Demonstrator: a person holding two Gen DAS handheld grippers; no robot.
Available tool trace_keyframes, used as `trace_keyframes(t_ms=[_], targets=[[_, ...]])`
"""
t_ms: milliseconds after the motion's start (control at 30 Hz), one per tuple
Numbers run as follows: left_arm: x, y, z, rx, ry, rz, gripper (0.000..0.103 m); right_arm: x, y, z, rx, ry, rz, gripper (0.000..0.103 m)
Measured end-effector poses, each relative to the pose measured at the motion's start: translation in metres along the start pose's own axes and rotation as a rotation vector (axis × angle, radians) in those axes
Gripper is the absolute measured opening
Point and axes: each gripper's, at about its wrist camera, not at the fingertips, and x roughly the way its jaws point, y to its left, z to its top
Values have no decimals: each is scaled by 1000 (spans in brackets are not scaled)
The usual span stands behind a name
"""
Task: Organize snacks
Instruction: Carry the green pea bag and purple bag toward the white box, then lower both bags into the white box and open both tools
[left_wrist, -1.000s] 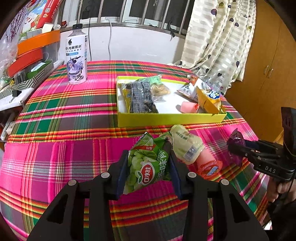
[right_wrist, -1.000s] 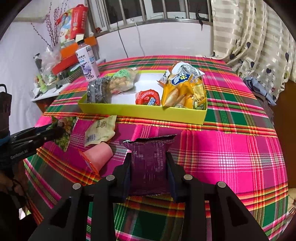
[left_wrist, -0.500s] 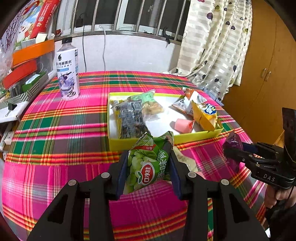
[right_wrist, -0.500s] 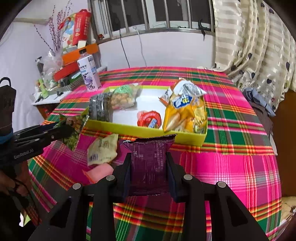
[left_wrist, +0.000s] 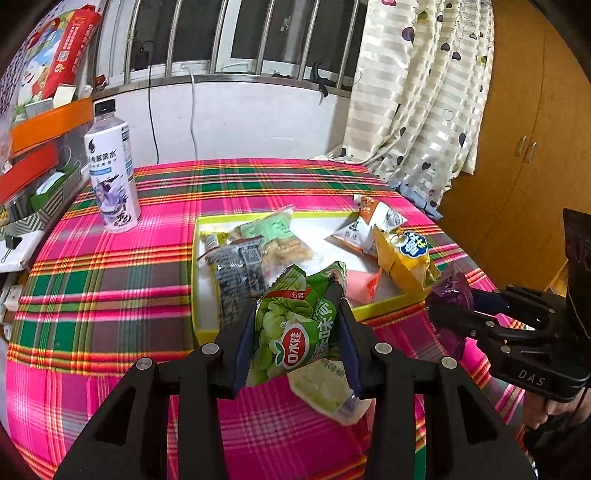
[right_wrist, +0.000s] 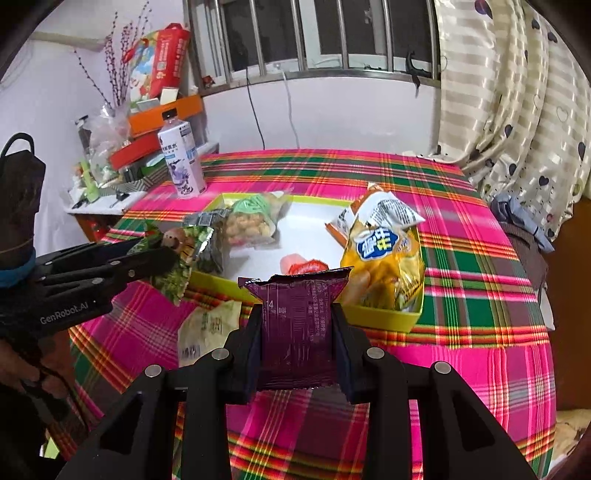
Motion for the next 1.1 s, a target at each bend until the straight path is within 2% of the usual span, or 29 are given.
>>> trace_keyframes(t_ms=[433,1100], targets=[[26,-2,14,-4,13,-15,42,15,-6,26,-6,-22,7,32],[68,1,21,-6,62,-41,42,61,-12,60,-24,4,21,32]])
